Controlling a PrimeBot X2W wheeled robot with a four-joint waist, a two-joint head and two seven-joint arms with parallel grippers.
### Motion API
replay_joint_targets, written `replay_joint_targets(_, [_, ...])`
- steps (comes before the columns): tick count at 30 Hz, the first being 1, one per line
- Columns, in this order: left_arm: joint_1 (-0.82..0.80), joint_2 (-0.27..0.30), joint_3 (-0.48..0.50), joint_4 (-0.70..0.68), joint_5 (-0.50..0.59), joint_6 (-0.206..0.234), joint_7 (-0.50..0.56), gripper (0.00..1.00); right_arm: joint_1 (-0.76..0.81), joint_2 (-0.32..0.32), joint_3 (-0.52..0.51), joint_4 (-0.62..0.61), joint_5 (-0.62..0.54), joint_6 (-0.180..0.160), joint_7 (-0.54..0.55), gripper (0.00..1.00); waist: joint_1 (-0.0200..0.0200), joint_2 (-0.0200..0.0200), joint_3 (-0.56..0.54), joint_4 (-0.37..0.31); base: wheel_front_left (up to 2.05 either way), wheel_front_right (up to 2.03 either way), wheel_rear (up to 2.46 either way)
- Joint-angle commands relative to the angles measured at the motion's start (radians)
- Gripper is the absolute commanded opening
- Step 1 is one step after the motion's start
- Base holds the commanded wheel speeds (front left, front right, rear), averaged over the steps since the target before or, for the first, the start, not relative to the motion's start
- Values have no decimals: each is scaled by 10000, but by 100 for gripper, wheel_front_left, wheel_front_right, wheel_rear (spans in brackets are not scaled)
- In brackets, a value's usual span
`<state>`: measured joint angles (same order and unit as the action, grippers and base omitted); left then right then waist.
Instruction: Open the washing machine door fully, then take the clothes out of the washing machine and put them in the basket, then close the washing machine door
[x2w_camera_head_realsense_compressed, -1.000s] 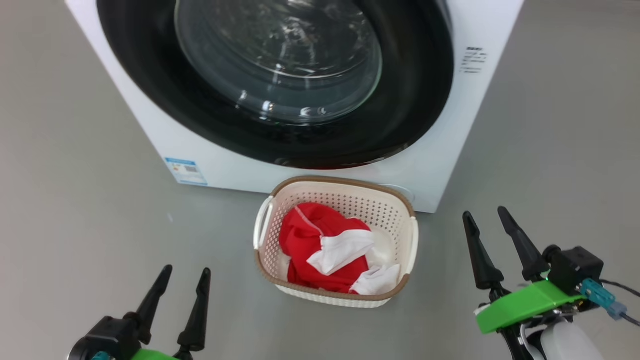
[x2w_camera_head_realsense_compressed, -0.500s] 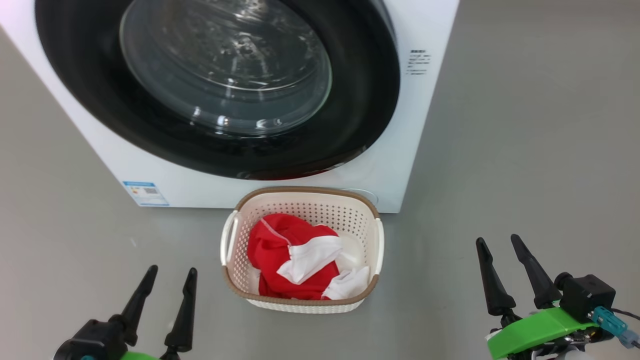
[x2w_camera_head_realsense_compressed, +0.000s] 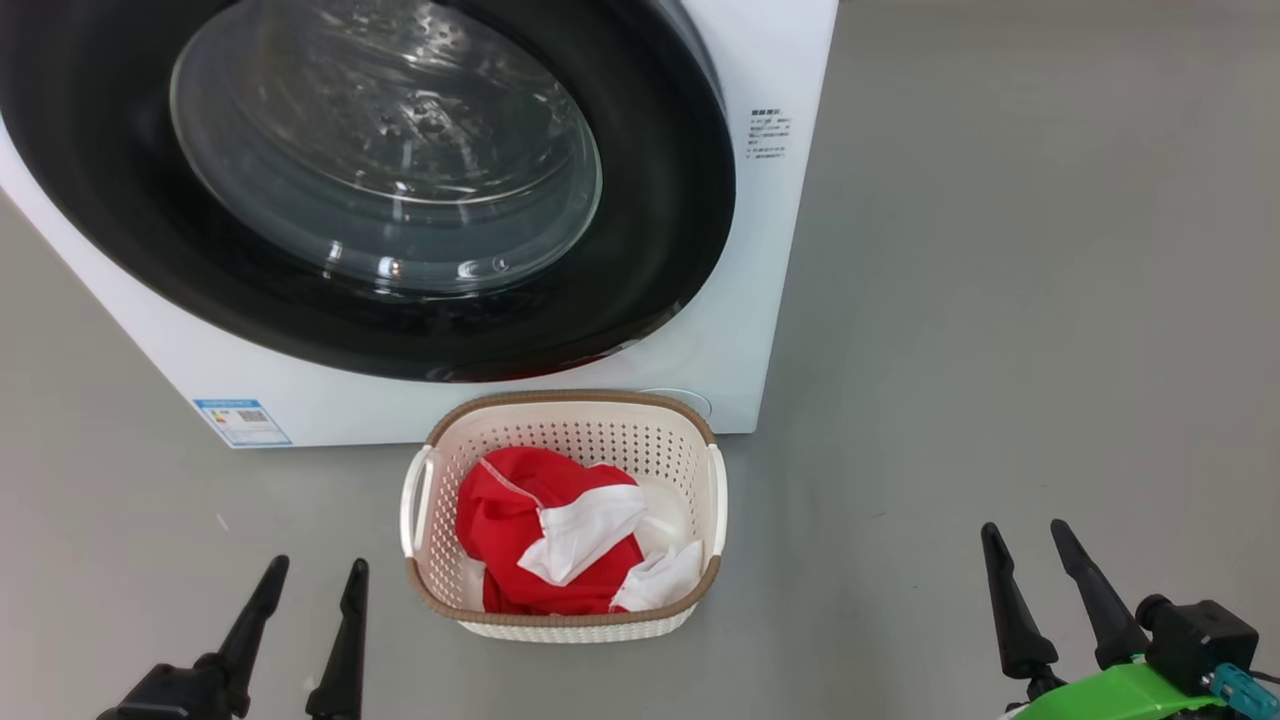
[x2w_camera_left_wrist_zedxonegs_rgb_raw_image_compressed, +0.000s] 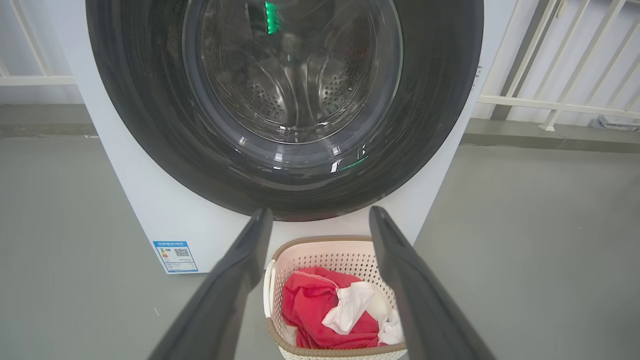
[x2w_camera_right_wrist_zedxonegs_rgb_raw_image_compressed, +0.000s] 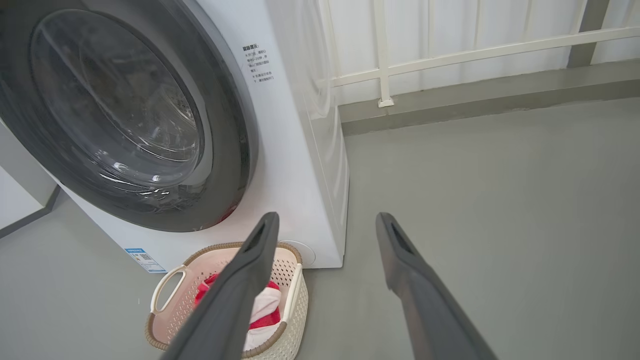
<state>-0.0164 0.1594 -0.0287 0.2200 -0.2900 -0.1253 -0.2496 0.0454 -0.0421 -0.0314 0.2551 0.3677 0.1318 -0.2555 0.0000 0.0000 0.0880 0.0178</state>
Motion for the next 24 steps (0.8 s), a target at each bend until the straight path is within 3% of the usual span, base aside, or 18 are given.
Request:
replay_joint_targets(1, [-84,184,404,-281,113,-54,-122,100,-39,-82,167,-298,-74,-11,-63,100,0,0,10,-12,0,0,0])
replay_joint_targets(24, [17,103,453,-193,-97,-54,-122,100,224,-82,73,-322,8,-11,-63,100,0,0,-158,99,0,0,0])
